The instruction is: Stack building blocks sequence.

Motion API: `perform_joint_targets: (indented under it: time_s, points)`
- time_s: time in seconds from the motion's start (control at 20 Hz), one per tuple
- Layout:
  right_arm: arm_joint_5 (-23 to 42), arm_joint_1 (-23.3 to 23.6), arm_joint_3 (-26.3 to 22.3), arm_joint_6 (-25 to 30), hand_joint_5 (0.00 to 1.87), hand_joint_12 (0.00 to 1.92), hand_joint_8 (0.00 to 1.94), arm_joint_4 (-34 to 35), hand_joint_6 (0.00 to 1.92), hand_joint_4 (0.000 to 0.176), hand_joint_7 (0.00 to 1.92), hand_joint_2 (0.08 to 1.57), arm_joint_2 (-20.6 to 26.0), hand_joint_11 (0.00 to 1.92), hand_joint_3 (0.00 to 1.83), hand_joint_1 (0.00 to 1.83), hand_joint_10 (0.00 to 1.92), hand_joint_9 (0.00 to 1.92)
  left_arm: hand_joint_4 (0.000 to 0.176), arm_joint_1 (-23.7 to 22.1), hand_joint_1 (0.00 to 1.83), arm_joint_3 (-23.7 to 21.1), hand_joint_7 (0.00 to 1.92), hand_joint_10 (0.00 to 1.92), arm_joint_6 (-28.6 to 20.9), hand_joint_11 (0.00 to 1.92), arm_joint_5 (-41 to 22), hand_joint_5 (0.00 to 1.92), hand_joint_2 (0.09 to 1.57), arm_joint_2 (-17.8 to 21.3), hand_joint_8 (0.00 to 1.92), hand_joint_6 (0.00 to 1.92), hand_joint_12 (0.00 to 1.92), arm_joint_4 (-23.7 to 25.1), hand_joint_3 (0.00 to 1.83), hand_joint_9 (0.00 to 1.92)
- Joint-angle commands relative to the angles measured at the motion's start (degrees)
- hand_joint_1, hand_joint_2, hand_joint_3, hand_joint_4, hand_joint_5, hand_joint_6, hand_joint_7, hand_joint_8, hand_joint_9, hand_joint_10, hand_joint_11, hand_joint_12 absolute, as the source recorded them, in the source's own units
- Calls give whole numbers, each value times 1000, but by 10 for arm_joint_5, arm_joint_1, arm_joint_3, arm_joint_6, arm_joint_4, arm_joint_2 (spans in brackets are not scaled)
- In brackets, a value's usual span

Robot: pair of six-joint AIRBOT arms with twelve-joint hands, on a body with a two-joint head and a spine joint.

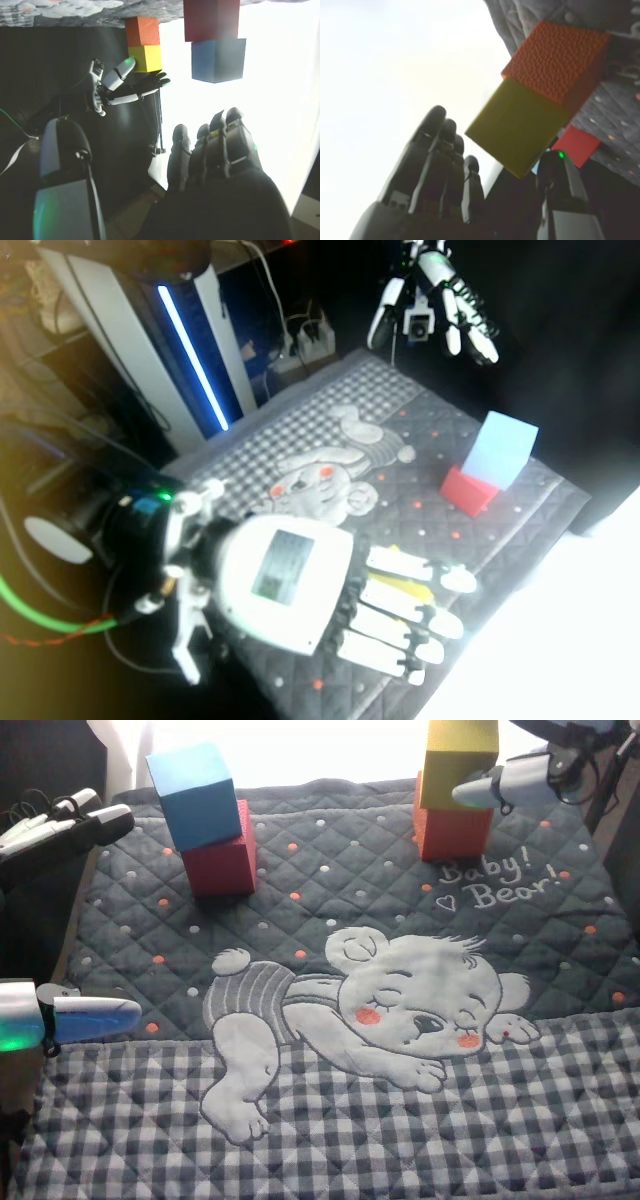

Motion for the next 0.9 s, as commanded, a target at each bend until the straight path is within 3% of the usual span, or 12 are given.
perform_joint_targets:
  time_s: [0.0,0.1,0.2,0.25,0.3,0.35,0.4,0.5,0.65,0.7,0.8,0.85]
  points:
    - [98,1,-6,2,13,937,0,10,0,144,216,1018,12,4,0,808,0,278,35,-5,988,3,0,0,-5,0,-72,234,861,-1,0,1,0,-4,1,0]
    - [135,-9,-32,3,0,806,0,10,0,174,28,979,34,0,0,755,0,132,33,-5,956,3,0,0,-5,0,-75,233,864,-1,0,0,0,-5,2,0]
    - [195,-25,-67,3,0,1039,0,10,0,176,5,952,65,0,0,756,10,151,25,-4,958,2,0,0,-5,0,-82,233,868,-1,0,0,0,-9,4,0]
    - [234,-39,-85,3,0,821,0,13,0,176,0,879,82,0,0,716,23,43,28,-3,981,2,0,0,-5,0,-87,231,871,-1,0,0,0,-11,4,0]
    - [283,-63,-114,3,0,1065,0,25,0,149,0,889,106,0,0,721,11,19,30,0,987,0,8,0,-5,0,-99,245,866,-1,3,6,0,-14,2,0]
    - [319,-82,-130,3,0,716,0,33,0,124,0,900,119,0,0,741,1,3,35,1,984,-1,7,0,-5,0,-104,234,866,-1,2,0,0,-14,1,0]
    - [367,-108,-154,3,0,156,0,44,0,152,0,918,136,0,3,736,0,0,39,3,937,-3,7,0,-5,13,-111,197,885,-1,2,1,6,-14,9,0]
    - [481,-191,-205,3,0,14,0,81,0,163,0,949,171,11,7,679,0,0,92,6,898,-8,5,0,-1,72,-135,137,889,-1,1,0,37,-17,8,0]
    - [598,-326,-261,3,0,14,0,147,0,161,0,1023,199,31,29,674,0,0,81,6,793,-16,1,0,5,65,-168,21,874,-7,0,0,43,-20,0,0]
    - [626,-370,-279,3,0,11,0,172,0,141,0,1033,202,21,25,715,0,0,51,6,765,-17,0,3,3,12,-176,3,892,-12,0,0,356,-19,0,10]
    - [698,-460,-306,26,0,0,5,222,0,163,13,965,204,0,0,778,0,0,42,7,696,-19,10,6,-6,0,-192,0,914,-18,0,0,862,-19,0,68]
    - [720,-487,-313,35,0,0,1,238,0,112,2,1052,208,0,21,747,0,0,58,8,672,-20,0,3,-8,0,-204,0,1090,-19,0,0,538,-18,35,19]
